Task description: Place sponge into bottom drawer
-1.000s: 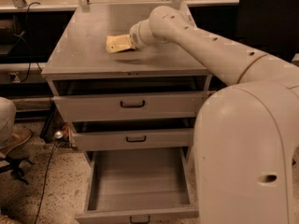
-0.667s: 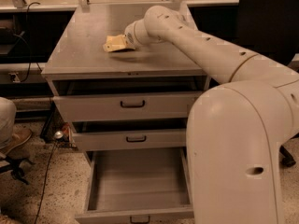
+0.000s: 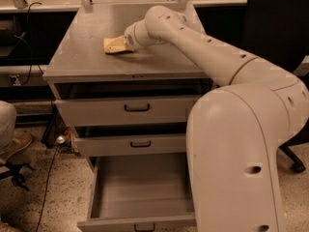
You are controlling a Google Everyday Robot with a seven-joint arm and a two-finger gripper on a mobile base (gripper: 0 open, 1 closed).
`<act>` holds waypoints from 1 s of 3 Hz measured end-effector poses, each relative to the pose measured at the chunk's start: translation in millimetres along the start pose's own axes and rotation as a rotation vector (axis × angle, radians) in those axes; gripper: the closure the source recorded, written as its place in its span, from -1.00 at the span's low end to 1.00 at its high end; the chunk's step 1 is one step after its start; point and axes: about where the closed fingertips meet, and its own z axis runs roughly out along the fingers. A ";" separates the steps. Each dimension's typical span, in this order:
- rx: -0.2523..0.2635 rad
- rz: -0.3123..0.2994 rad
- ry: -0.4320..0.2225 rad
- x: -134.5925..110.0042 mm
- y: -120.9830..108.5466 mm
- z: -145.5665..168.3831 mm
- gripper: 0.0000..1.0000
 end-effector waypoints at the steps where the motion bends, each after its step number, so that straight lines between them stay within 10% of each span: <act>1: -0.036 0.008 -0.023 0.7 5.8 -9.6 0.72; 3: 0.001 0.048 -0.080 7.7 -1.3 -125.2 1.00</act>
Offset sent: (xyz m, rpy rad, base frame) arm -0.0819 -0.0715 0.0581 0.1585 -0.0271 0.0504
